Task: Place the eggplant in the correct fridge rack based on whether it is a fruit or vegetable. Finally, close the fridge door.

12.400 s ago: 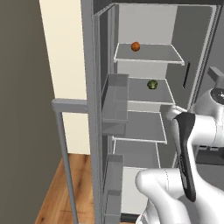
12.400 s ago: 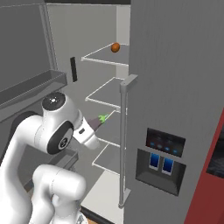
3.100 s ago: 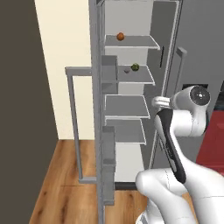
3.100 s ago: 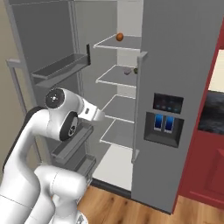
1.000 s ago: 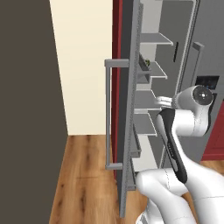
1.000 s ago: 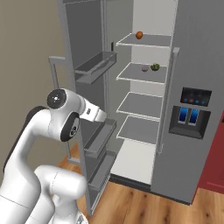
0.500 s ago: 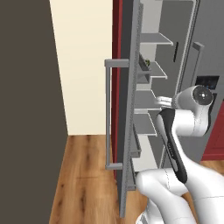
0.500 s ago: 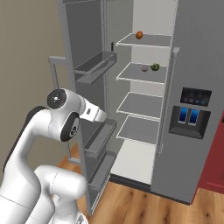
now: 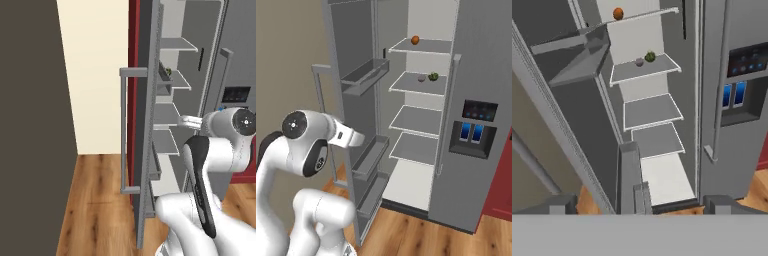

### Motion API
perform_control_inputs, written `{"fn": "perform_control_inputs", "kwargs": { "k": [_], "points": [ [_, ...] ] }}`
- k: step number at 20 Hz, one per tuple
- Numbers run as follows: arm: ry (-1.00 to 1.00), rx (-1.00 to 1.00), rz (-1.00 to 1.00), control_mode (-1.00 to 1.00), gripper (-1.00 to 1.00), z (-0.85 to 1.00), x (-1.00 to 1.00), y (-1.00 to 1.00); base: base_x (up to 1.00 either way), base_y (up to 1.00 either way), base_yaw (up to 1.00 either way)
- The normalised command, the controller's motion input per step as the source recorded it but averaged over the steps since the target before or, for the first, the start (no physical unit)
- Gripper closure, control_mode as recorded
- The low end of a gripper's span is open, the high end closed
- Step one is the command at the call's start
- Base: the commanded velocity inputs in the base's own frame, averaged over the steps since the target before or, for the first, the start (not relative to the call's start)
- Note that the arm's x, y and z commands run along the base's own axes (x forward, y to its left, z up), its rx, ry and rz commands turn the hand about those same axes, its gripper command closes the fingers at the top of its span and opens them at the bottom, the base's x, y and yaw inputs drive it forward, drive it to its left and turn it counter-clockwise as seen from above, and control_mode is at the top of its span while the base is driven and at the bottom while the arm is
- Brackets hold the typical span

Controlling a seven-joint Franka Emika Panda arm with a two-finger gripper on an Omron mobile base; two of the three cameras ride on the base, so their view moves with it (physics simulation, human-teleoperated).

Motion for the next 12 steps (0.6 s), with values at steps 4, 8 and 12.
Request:
{"fn": "perform_control_inputs", "kwargs": {
  "k": [4, 8, 12],
  "points": [
    [-0.26, -0.12, 0.0, -1.0, -1.0, 0.14, -0.58, 0.94, 0.0, 0.0, 0.0],
    [-0.28, -0.15, -0.02, -1.0, -1.0, 0.04, -0.03, 1.0, 0.0, 0.0, 0.0],
    [-0.24, -0.07, -0.11, -1.0, -1.0, -0.12, 0.35, 1.0, 0.0, 0.0, 0.0]
  ]
}}
